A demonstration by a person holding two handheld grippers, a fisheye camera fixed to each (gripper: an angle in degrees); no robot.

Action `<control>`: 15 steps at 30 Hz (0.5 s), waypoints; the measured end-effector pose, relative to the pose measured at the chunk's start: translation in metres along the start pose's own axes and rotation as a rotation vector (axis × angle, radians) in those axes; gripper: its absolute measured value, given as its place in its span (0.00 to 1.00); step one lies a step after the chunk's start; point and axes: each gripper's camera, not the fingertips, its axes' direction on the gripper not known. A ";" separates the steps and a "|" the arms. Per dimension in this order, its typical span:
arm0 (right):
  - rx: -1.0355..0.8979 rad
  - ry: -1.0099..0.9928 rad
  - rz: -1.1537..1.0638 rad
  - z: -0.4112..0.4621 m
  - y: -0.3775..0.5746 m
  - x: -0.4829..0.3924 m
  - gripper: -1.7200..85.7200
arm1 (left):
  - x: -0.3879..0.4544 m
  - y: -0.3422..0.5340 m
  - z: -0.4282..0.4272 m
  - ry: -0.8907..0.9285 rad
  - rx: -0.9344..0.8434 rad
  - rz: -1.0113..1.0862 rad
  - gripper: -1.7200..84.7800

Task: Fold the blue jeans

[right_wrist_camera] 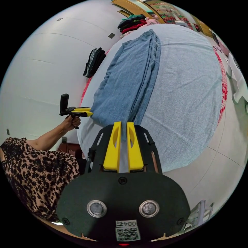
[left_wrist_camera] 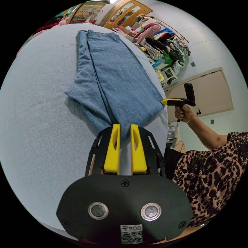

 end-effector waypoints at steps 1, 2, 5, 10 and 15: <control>-0.010 0.013 -0.002 0.000 0.001 -0.004 0.06 | 0.001 0.002 -0.001 -0.012 0.012 -0.003 0.07; -0.011 0.018 -0.004 0.000 0.001 -0.006 0.06 | 0.002 0.004 -0.001 -0.012 0.020 -0.006 0.07; -0.027 0.051 -0.005 0.003 0.004 -0.014 0.06 | 0.002 0.009 0.002 -0.010 0.026 -0.009 0.05; -0.074 0.153 -0.046 0.009 0.005 -0.035 0.04 | 0.002 0.015 0.009 -0.009 0.028 -0.018 0.05; -0.086 0.177 -0.033 0.017 0.005 -0.042 0.04 | -0.003 0.024 0.020 0.012 0.047 -0.044 0.05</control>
